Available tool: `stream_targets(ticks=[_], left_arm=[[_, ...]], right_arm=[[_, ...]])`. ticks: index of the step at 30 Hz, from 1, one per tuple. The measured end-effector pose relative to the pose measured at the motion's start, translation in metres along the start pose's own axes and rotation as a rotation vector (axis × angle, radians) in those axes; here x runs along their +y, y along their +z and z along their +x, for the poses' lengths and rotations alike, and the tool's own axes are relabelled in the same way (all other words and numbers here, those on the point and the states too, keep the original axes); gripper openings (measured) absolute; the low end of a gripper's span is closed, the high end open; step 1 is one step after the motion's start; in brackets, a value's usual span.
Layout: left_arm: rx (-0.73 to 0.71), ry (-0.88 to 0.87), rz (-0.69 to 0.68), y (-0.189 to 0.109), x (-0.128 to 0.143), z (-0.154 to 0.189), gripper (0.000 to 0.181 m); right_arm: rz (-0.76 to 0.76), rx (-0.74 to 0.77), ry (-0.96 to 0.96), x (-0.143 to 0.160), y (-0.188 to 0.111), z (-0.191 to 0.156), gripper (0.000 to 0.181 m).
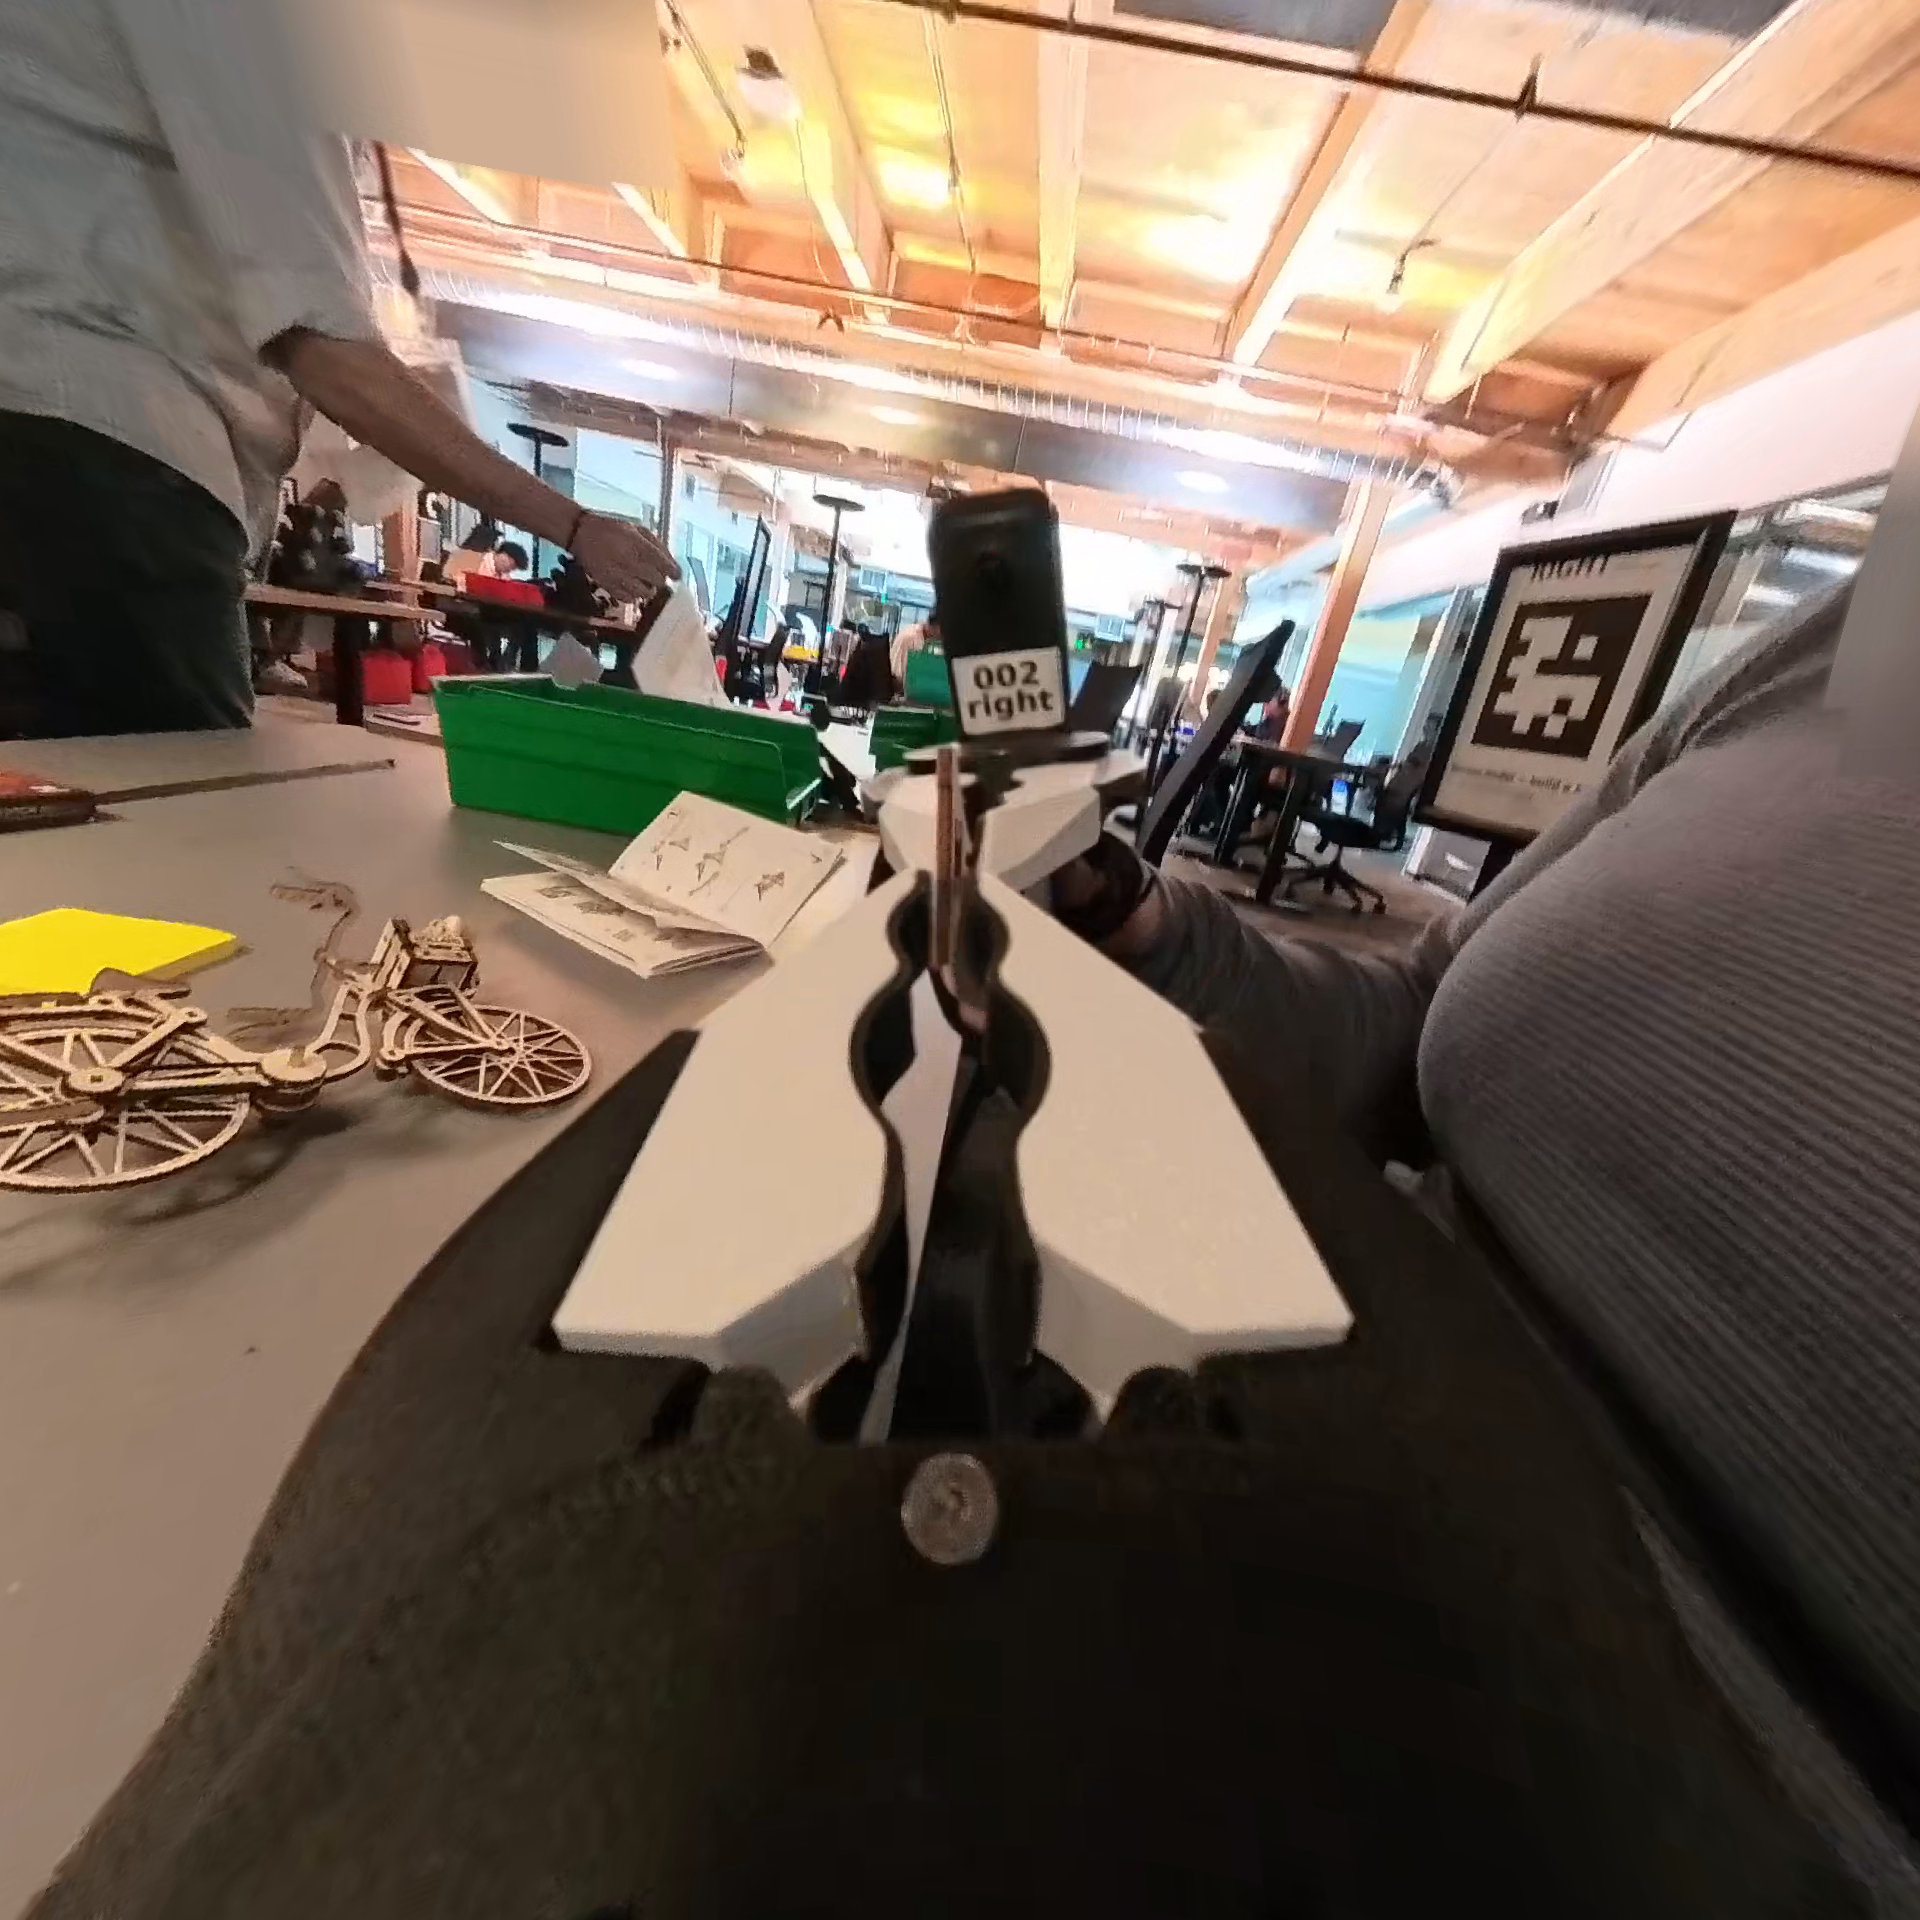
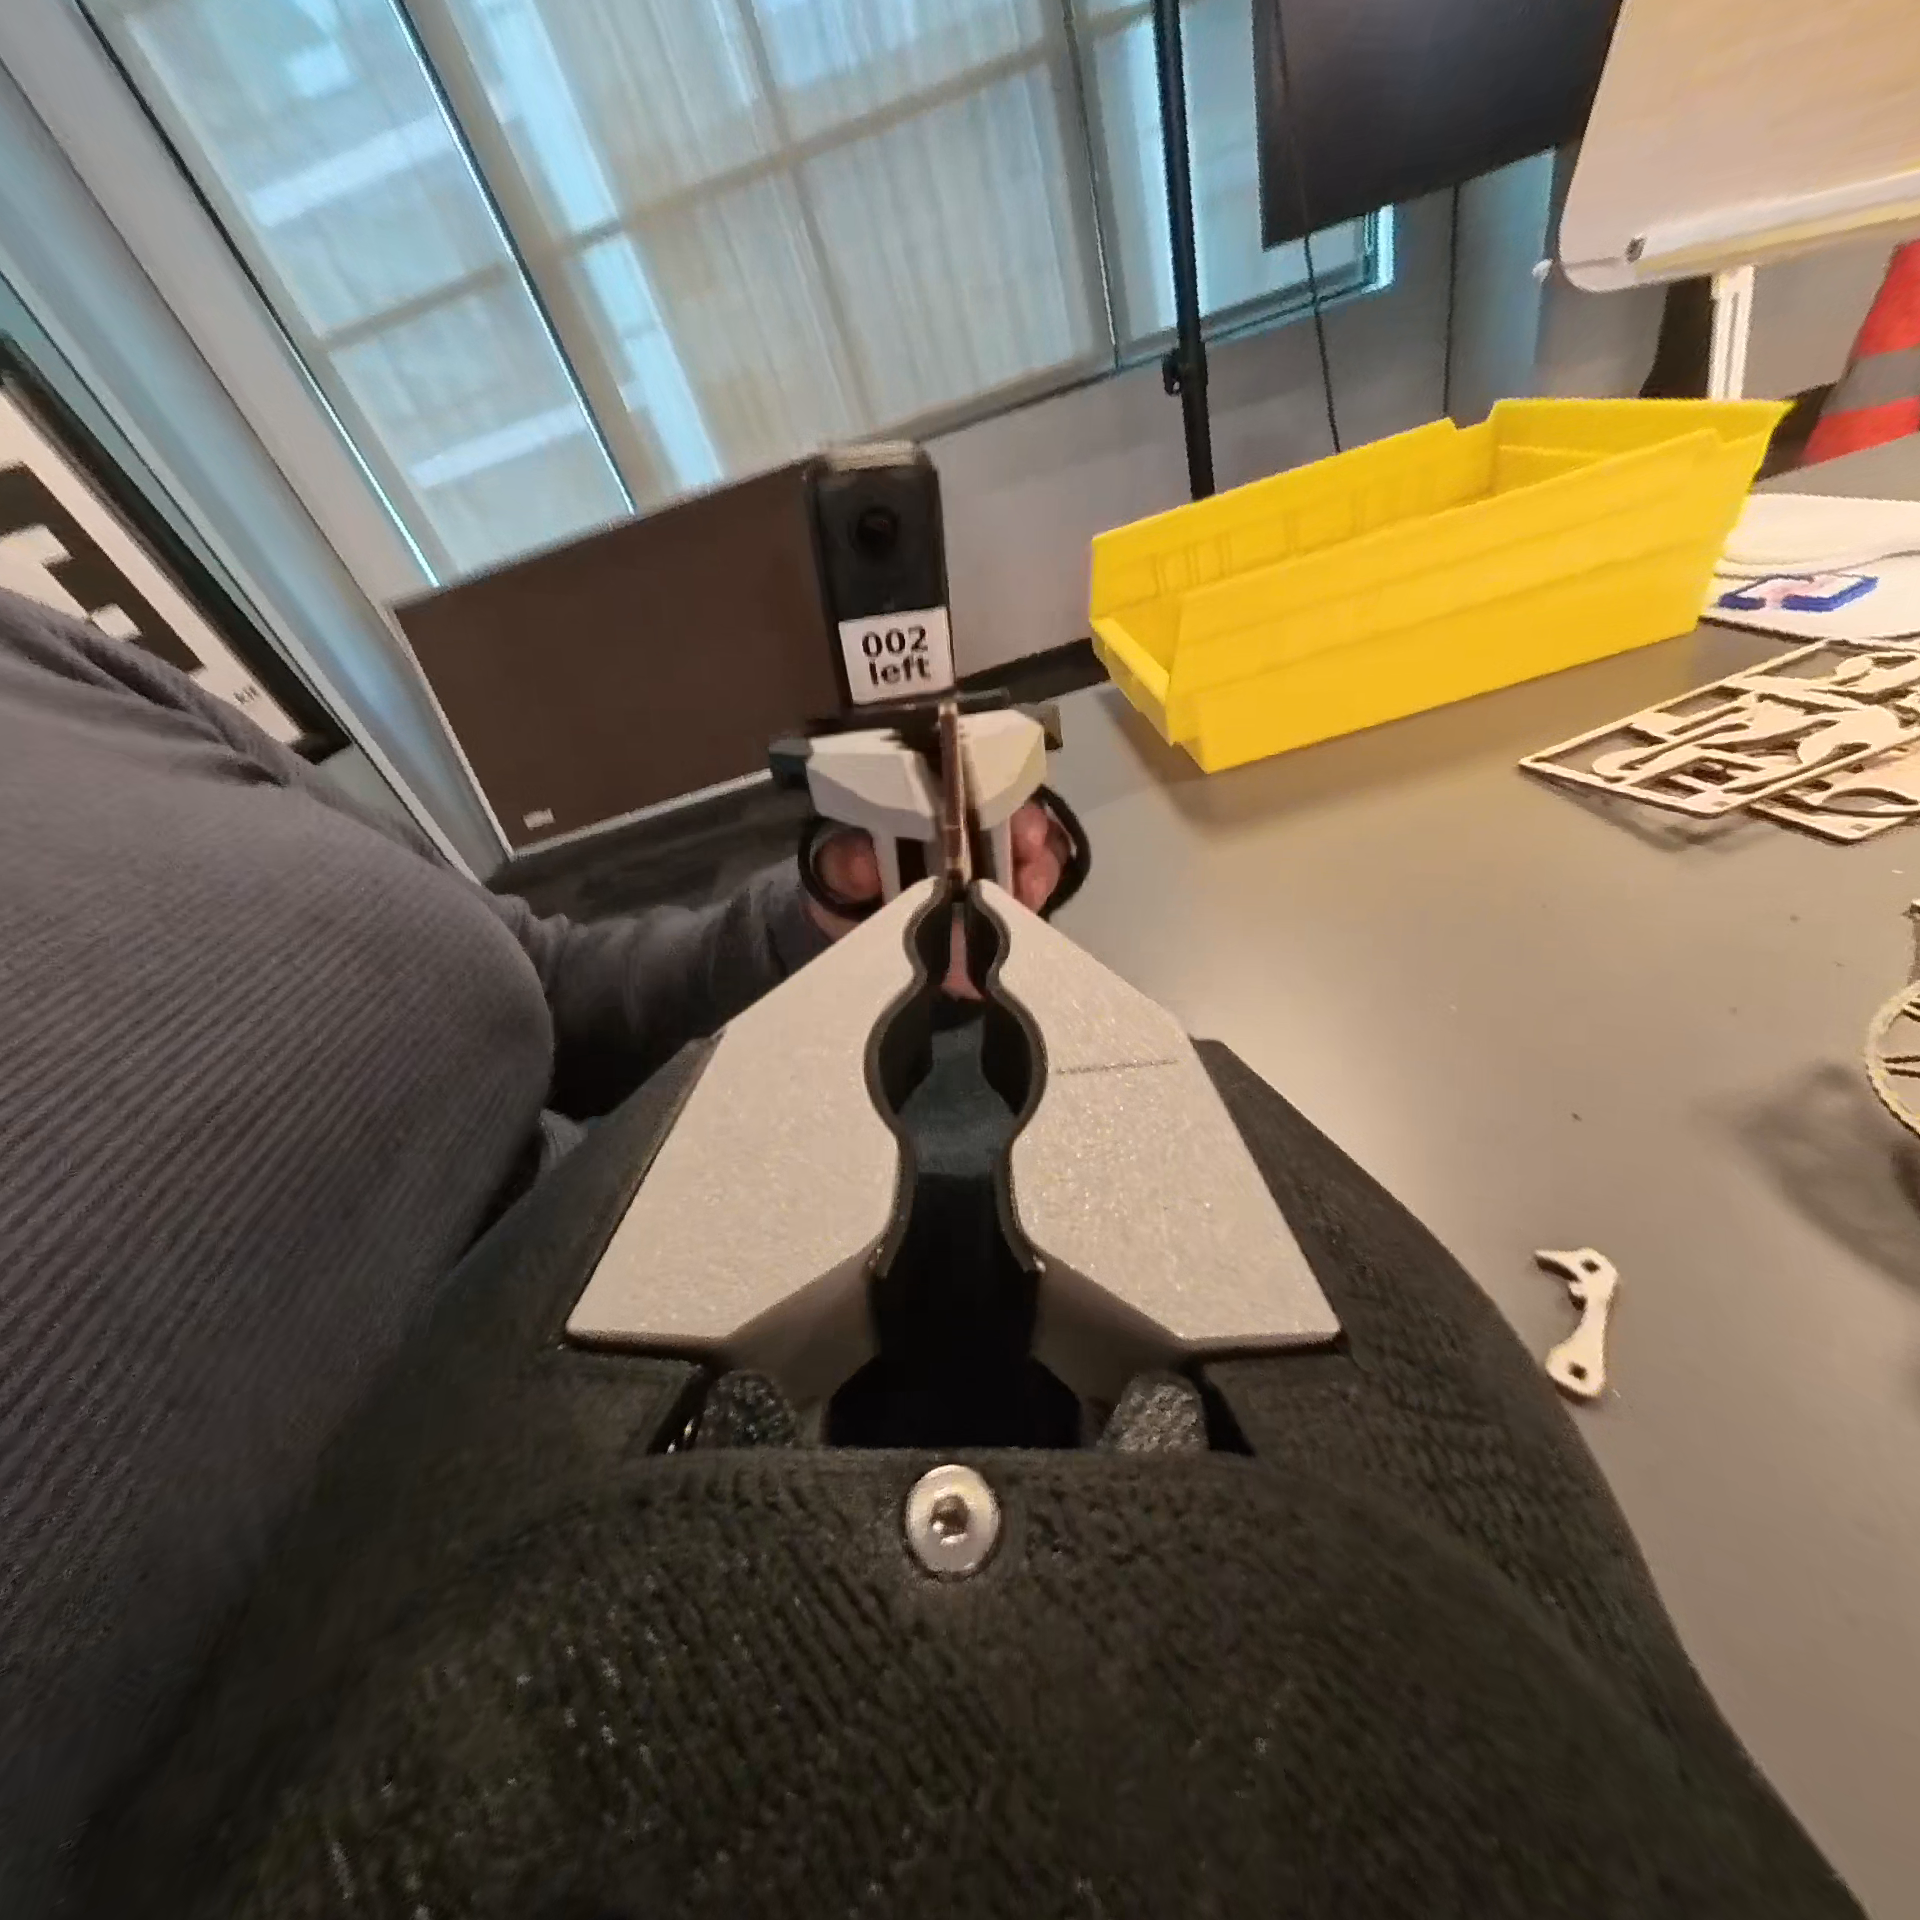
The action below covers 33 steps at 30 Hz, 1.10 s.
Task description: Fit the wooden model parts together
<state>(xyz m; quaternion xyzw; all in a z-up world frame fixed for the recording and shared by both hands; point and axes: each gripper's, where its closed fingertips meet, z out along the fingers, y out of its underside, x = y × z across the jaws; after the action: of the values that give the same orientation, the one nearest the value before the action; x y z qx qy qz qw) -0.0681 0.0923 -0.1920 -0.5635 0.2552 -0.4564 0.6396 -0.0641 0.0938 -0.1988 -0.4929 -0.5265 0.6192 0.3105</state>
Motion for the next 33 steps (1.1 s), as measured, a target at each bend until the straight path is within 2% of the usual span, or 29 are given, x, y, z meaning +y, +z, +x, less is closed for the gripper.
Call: stream_targets(ticks=[1, 4, 5, 7, 10, 11, 12, 13, 15, 17, 20, 24, 28, 33], left_arm=[[0.006, 0.010, -0.023, 0.001, 0.002, 0.002, 0.015], [0.037, 0.025, -0.102, 0.008, 0.008, 0.006, 0.024], [0.054, 0.014, -0.116, 0.010, 0.009, 0.008, 0.023], [0.075, 0.011, -0.147, 0.013, 0.012, 0.008, 0.002], [0.086, 0.068, -0.164, 0.015, 0.015, 0.009, 0.001], [0.071, 0.080, -0.163, 0.016, 0.016, 0.008, 0.001], [0.058, 0.085, -0.158, 0.016, 0.016, 0.005, 0.002], [0.044, 0.080, -0.150, 0.015, 0.015, 0.001, 0.002], [0.001, 0.064, -0.132, 0.011, 0.014, -0.011, 0.001], [-0.031, 0.037, -0.122, 0.009, 0.016, -0.025, 0.001], [-0.060, 0.003, -0.100, 0.010, 0.016, -0.043, 0.001], [-0.114, 0.008, -0.062, 0.009, 0.011, -0.069, 0.001], [-0.128, -0.039, -0.001, 0.006, 0.005, -0.088, 0.001], [-0.129, -0.092, 0.011, 0.007, 0.006, -0.107, 0.001]], right_arm=[[-0.024, 0.000, -0.010, 0.002, -0.001, 0.000, 0.000], [-0.079, -0.008, -0.037, 0.005, -0.003, -0.002, 0.000], [-0.091, -0.014, -0.044, 0.006, -0.004, -0.003, 0.000], [-0.108, -0.024, -0.054, 0.008, -0.005, -0.004, 0.000], [-0.118, -0.037, -0.081, 0.010, -0.009, -0.005, 0.000], [-0.145, -0.030, -0.115, 0.012, -0.015, -0.002, 0.008], [-0.185, 0.040, -0.165, 0.011, -0.027, 0.013, 0.026], [-0.244, 0.167, -0.248, 0.008, -0.047, 0.039, 0.033], [-0.432, 0.453, -0.453, 0.001, -0.108, 0.109, 0.028], [-0.633, 0.565, -0.502, -0.001, -0.160, 0.165, 0.028], [-0.854, 0.484, -0.449, 0.009, -0.191, 0.220, 0.034], [-1.040, 0.324, -0.333, 0.031, -0.200, 0.271, 0.035], [-1.138, 0.215, -0.202, 0.050, -0.204, 0.297, 0.028], [-1.260, 0.145, -0.189, 0.067, -0.215, 0.312, 0.032]])
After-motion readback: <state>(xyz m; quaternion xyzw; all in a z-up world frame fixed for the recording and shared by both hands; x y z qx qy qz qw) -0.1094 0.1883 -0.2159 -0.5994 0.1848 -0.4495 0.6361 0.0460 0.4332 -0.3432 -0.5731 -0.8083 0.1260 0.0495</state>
